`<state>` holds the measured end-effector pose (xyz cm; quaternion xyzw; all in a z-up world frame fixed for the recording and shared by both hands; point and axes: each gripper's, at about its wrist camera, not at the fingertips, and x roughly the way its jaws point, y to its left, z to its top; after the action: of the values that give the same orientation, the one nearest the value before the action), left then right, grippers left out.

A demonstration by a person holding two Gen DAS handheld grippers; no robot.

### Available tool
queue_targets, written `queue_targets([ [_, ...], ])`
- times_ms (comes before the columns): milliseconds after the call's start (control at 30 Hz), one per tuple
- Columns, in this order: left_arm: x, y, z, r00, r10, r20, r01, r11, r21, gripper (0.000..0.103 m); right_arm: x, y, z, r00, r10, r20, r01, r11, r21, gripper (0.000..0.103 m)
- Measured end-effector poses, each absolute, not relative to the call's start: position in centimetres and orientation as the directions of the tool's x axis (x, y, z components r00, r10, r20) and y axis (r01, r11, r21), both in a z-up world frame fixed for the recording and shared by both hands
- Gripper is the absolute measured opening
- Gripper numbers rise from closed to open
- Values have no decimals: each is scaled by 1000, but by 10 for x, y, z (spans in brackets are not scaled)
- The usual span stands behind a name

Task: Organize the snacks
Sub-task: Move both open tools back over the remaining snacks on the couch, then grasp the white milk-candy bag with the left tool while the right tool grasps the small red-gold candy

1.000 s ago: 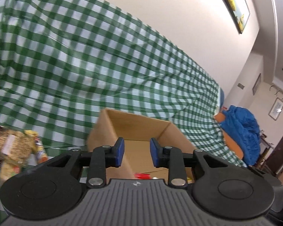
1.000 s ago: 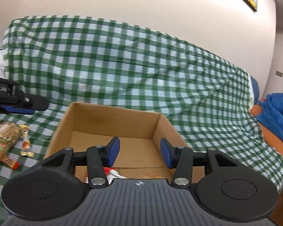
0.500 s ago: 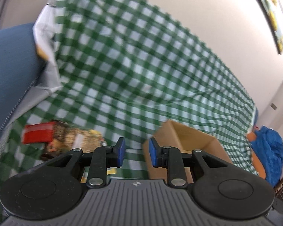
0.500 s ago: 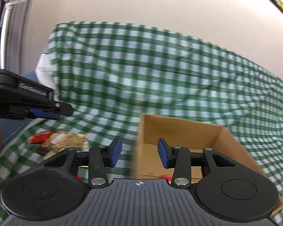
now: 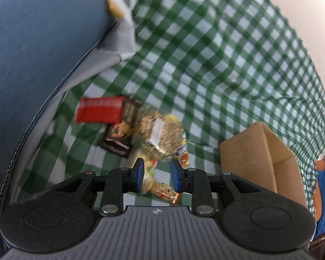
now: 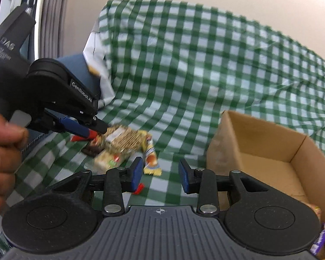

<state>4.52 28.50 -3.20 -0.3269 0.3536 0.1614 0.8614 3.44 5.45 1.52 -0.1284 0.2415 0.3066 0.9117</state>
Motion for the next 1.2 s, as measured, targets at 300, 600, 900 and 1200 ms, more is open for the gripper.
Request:
queue_targets([
  [300,43,309,-43,613,107,-783,-618,683,-390,29,39,77,-16,660,492,-568,-657,744,-120,38],
  [600,53,312,-58,583,81,-808,-623,683,-381,38,58,106,-51,597,487,-638,-699,706,-114,43],
  [900,78,288,-69,603,104,-791,-535,788,-304,70,78,127,-63,569,498,-654,-725,679,-114,61],
  [1200,102,276,-87,564,98,-820,-510,822,-253,71,88,129,-70,495,525,-693,-756,653,-45,60],
])
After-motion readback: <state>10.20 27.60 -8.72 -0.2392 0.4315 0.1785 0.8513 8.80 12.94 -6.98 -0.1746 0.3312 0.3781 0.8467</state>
